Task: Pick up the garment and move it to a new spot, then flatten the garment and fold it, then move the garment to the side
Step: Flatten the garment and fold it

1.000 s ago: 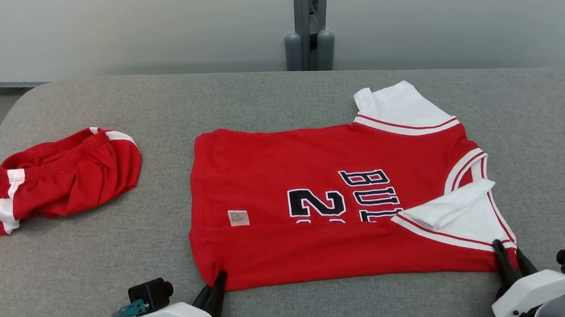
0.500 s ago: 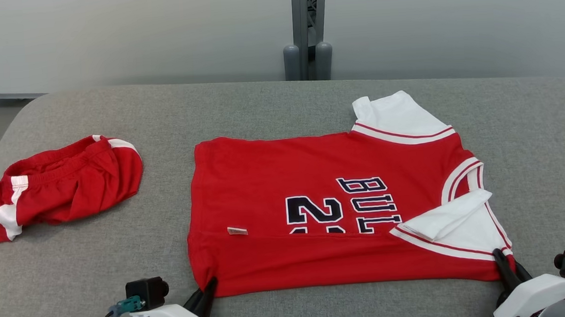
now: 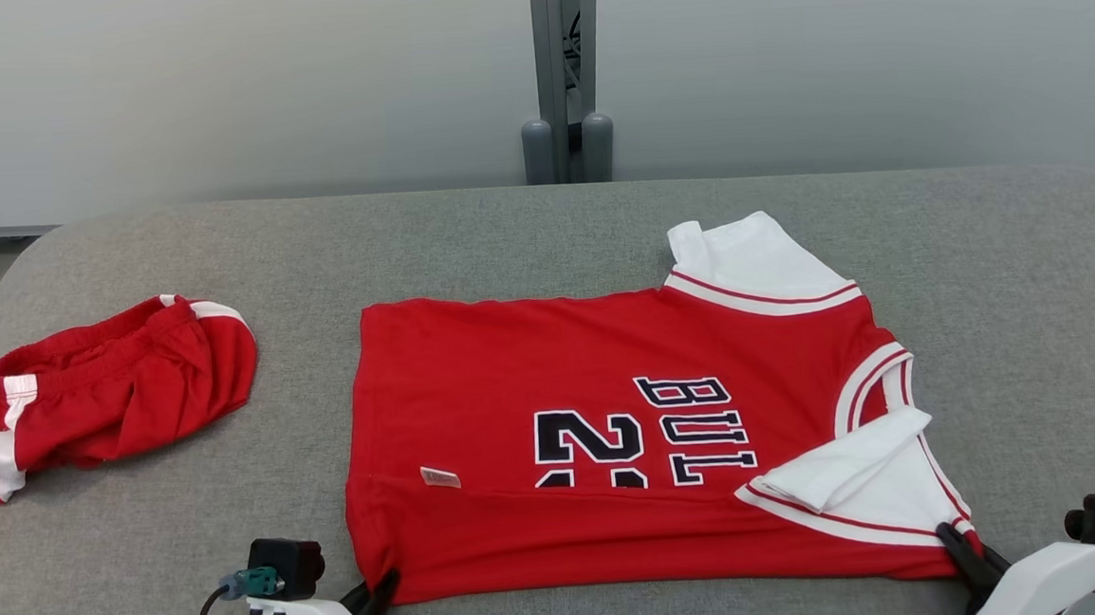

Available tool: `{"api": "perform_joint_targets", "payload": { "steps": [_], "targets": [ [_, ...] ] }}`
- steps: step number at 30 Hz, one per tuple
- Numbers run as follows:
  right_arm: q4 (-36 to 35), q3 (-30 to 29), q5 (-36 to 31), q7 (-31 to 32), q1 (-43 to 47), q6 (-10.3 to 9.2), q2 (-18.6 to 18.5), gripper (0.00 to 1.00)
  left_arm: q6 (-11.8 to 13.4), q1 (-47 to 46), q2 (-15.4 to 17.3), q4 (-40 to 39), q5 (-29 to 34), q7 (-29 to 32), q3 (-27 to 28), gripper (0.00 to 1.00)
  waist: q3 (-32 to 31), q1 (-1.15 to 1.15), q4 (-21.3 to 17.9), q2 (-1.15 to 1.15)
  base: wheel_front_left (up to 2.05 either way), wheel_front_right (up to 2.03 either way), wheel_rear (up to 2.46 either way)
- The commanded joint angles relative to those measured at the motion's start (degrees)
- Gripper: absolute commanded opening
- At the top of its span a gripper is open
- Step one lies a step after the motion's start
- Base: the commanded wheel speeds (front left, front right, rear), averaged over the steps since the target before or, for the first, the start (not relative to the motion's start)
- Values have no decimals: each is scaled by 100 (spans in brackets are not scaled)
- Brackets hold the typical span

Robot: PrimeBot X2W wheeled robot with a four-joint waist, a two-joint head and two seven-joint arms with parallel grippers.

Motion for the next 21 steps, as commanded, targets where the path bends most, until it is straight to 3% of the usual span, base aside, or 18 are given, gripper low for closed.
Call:
{"api": "perform_joint_targets", "payload": {
  "steps": [1, 9, 16, 21],
  "targets": [
    [18, -42, 38, 87, 163, -46, -100, 0, 33, 87, 129, 61, 25, 83, -25, 0, -27, 0, -16, 0, 0, 0, 0],
    [-493, -366, 230, 548, 657, -46, -31, 0, 26, 400, 382, -355, -102, 753, -234, 0, -140, 0, -62, 0, 0, 0, 0],
    [-906, -936, 135, 1066, 1257, -47, 110, 0, 28, 751, 934, -1123, -196, 1378, -358, 0, -196, 0, -49, 0, 0, 0, 0],
    [-1402, -1352, -6, 1623, 1759, -47, 310, 0, 167, 1031, 1343, -1866, -299, 1831, -395, 0, -237, 0, -24, 0, 0, 0, 0]
  ]
}}
